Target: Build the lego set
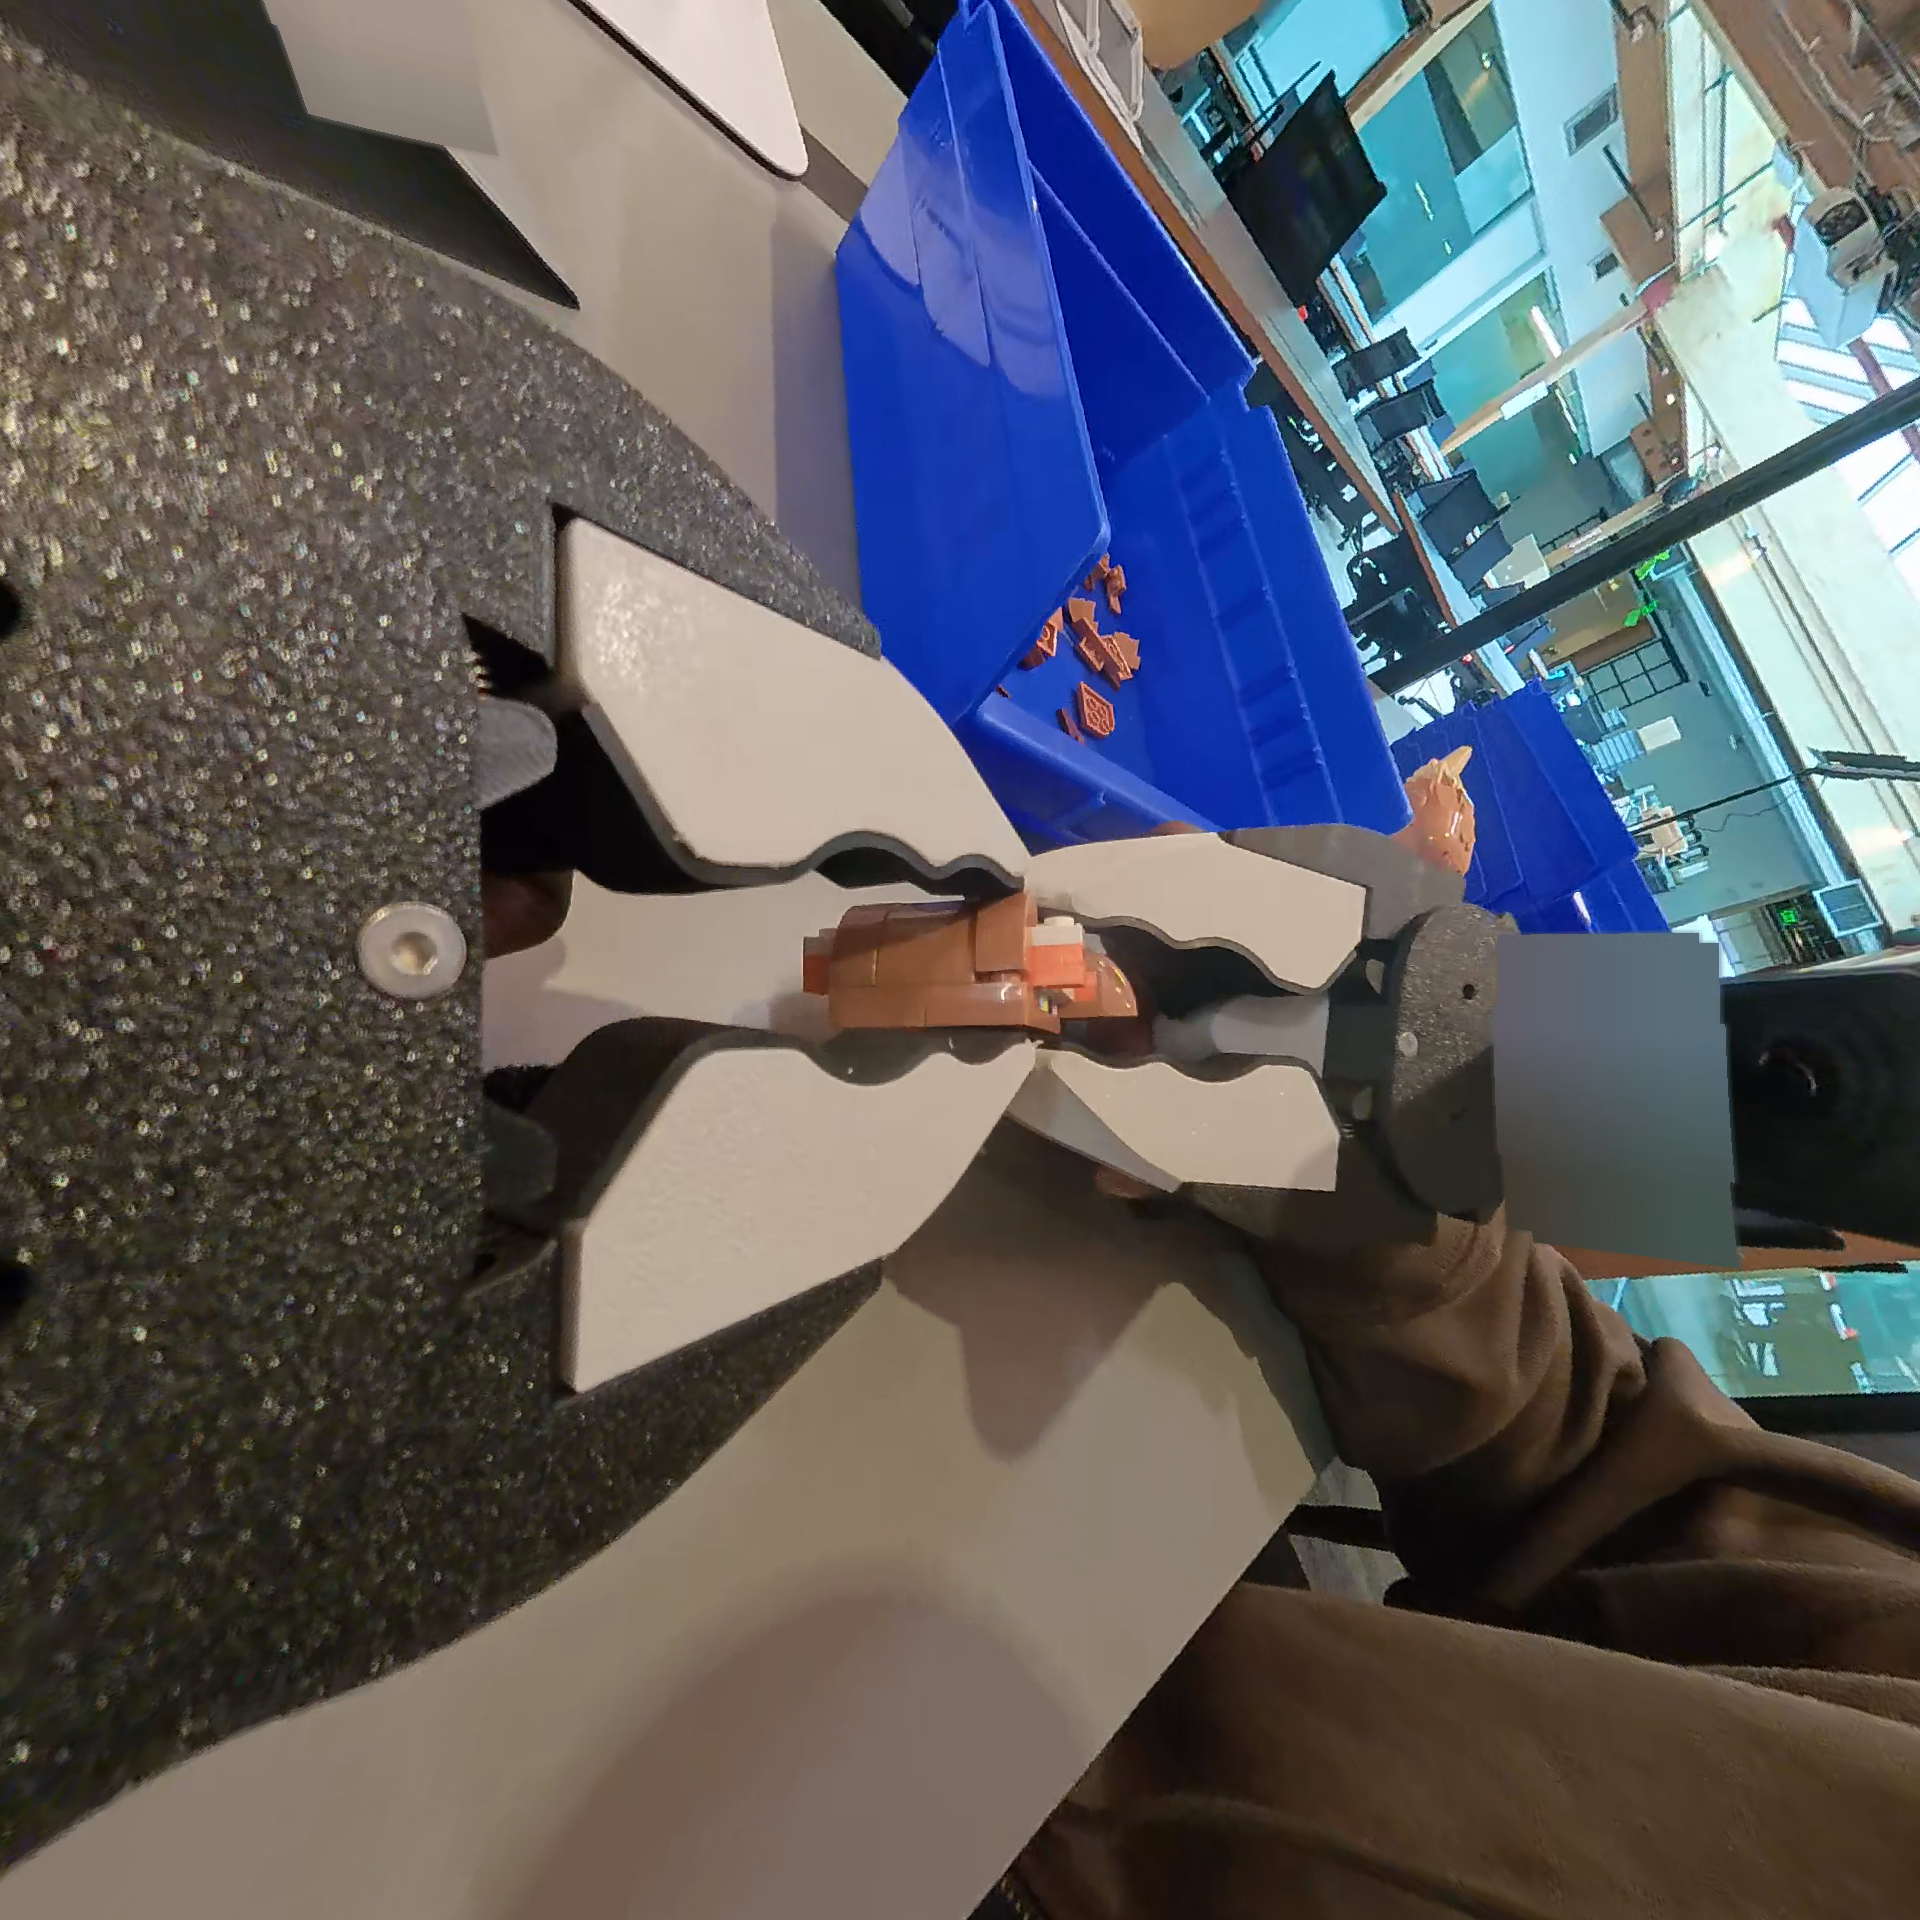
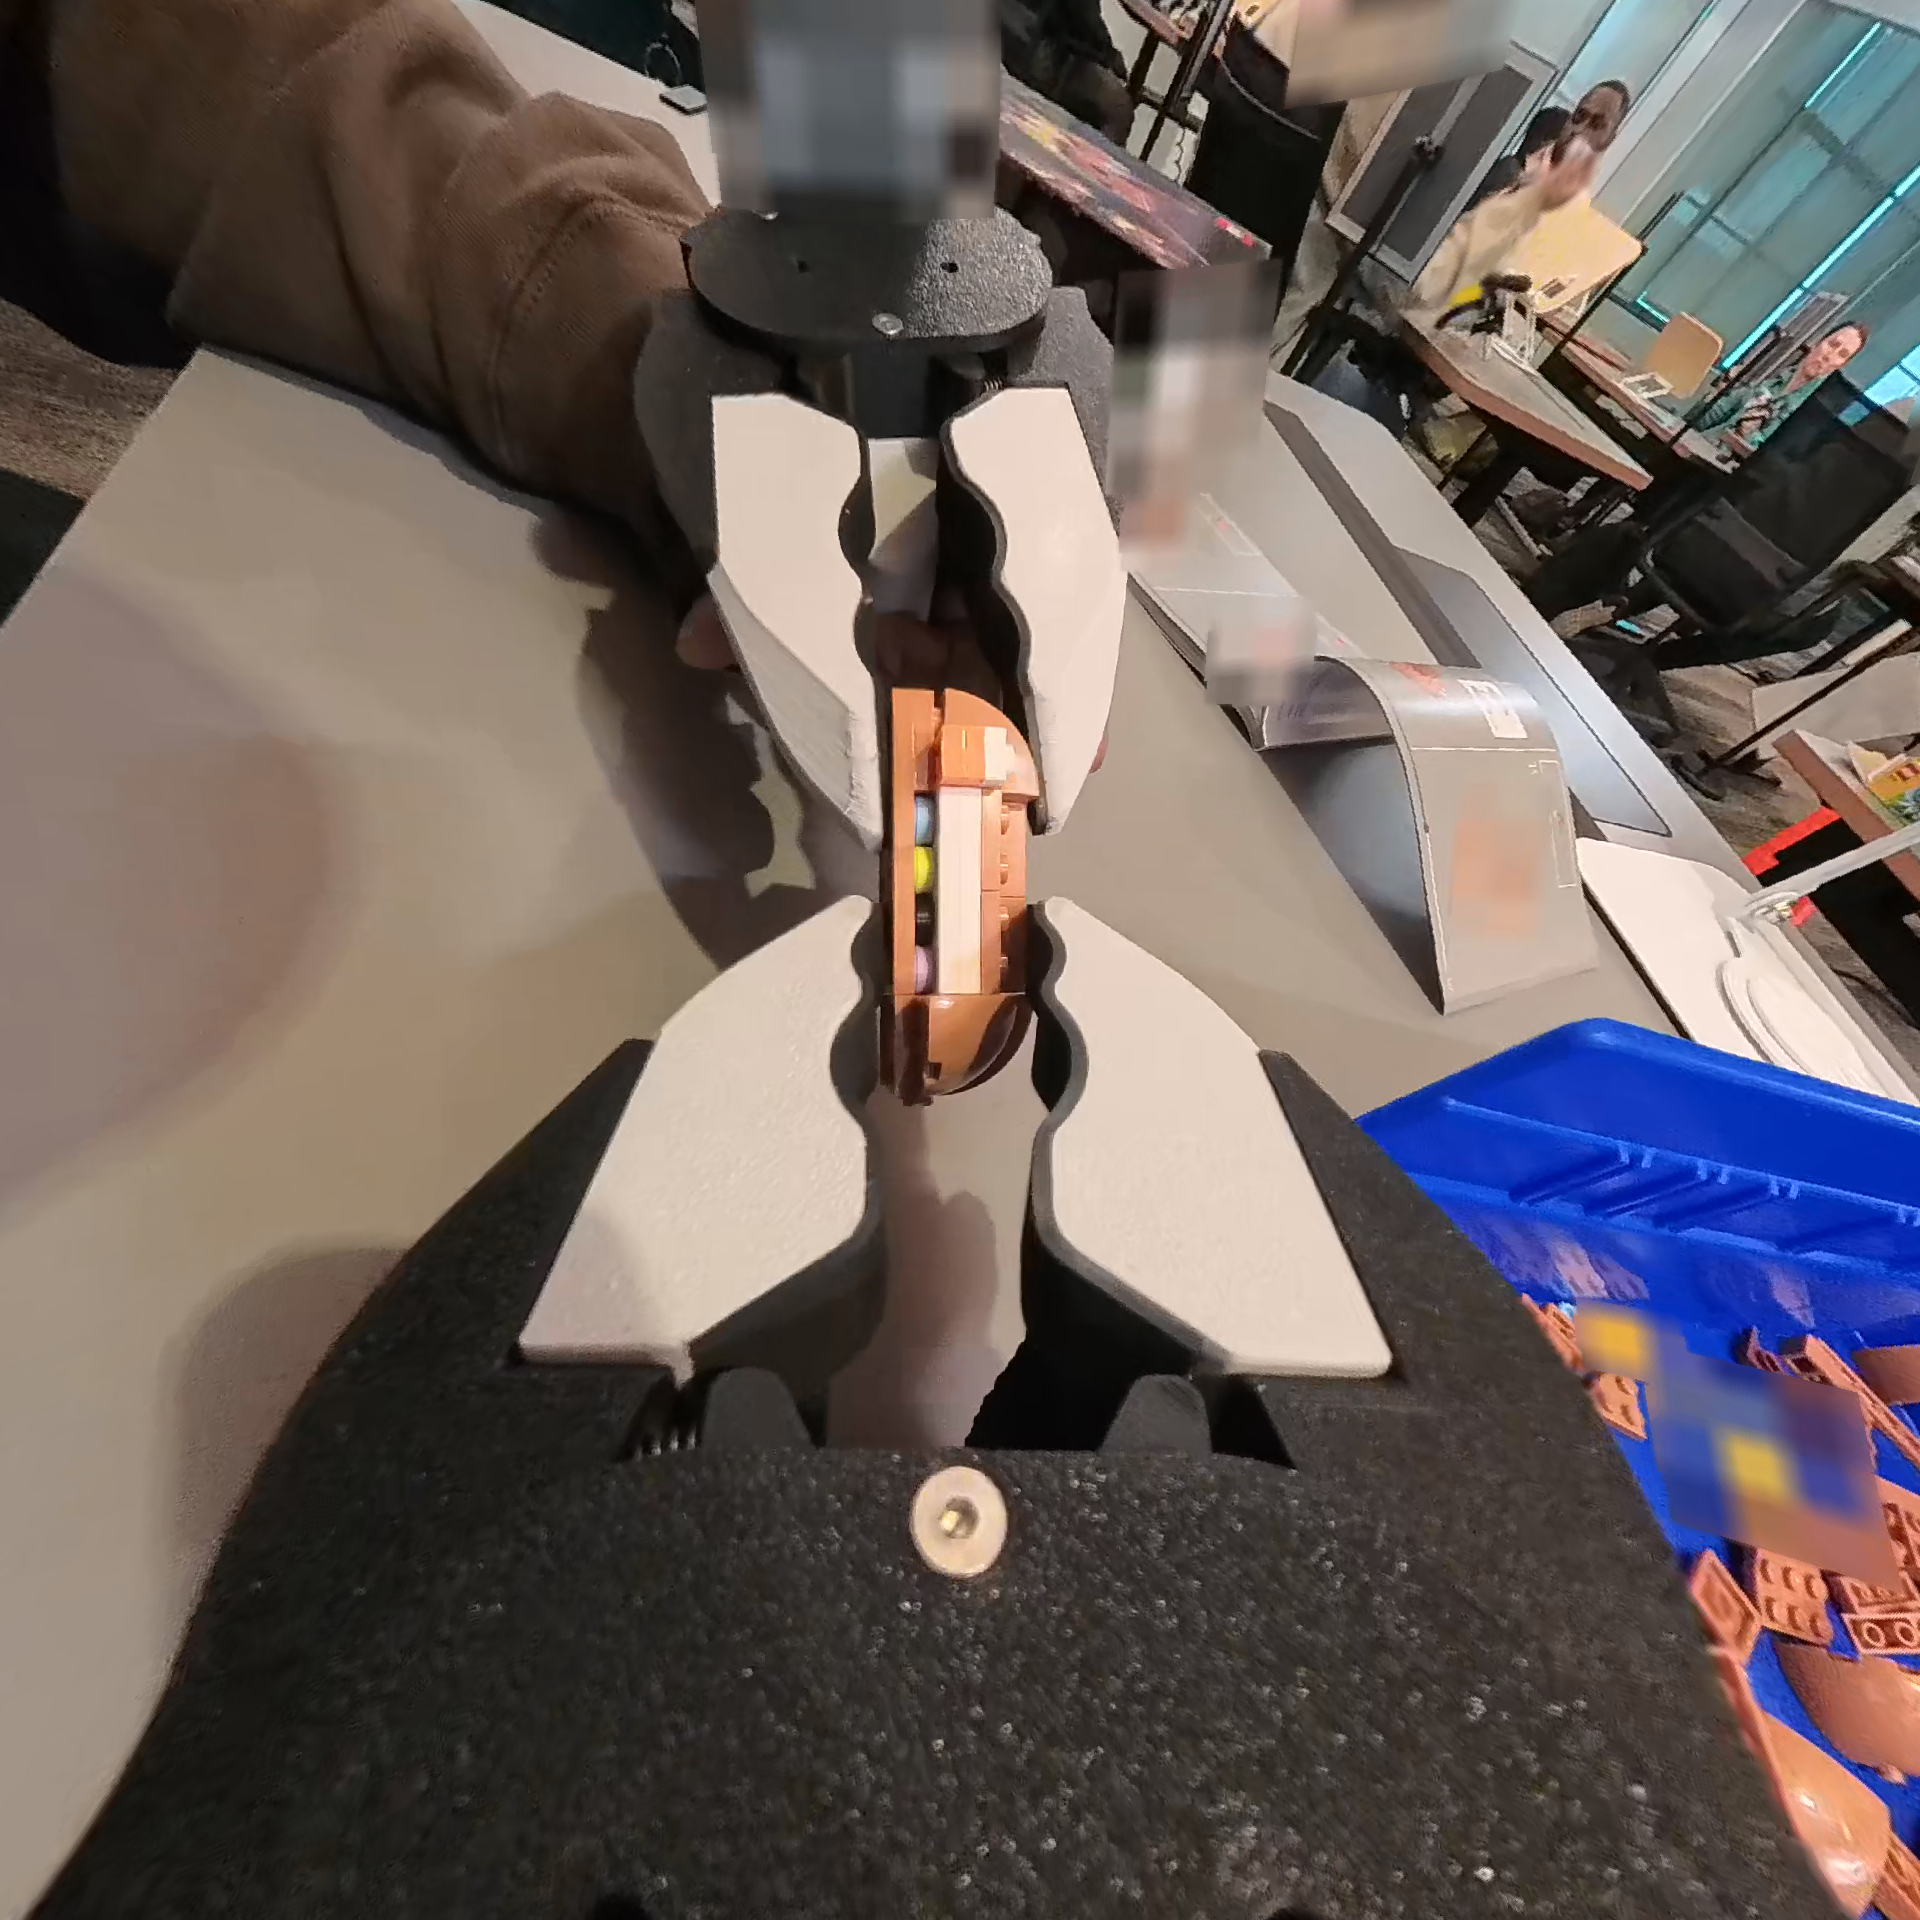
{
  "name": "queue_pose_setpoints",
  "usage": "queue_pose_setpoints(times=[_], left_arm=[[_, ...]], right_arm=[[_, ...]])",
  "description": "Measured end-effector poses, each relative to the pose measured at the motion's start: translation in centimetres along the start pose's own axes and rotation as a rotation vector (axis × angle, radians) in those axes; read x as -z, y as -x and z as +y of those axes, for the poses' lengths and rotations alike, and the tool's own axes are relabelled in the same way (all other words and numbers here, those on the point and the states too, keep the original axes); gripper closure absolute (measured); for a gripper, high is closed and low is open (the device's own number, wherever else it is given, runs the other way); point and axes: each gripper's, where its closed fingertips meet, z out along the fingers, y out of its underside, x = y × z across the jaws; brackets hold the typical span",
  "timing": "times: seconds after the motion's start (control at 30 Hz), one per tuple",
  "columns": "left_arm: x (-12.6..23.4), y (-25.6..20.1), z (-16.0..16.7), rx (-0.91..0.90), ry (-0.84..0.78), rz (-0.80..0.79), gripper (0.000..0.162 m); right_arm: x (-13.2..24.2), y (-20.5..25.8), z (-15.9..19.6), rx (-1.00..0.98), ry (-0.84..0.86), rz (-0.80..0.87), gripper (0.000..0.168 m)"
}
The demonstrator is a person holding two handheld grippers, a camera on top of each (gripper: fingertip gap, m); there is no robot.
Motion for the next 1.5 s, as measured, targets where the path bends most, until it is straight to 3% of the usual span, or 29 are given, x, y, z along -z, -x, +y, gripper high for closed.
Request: queue_pose_setpoints(times=[1.5], left_arm=[[0.23, -0.39, -0.31, -0.171, 0.008, -0.075, 0.143]], right_arm=[[-0.25, 0.55, 0.80, -0.058, 0.020, -0.048, 0.144]])
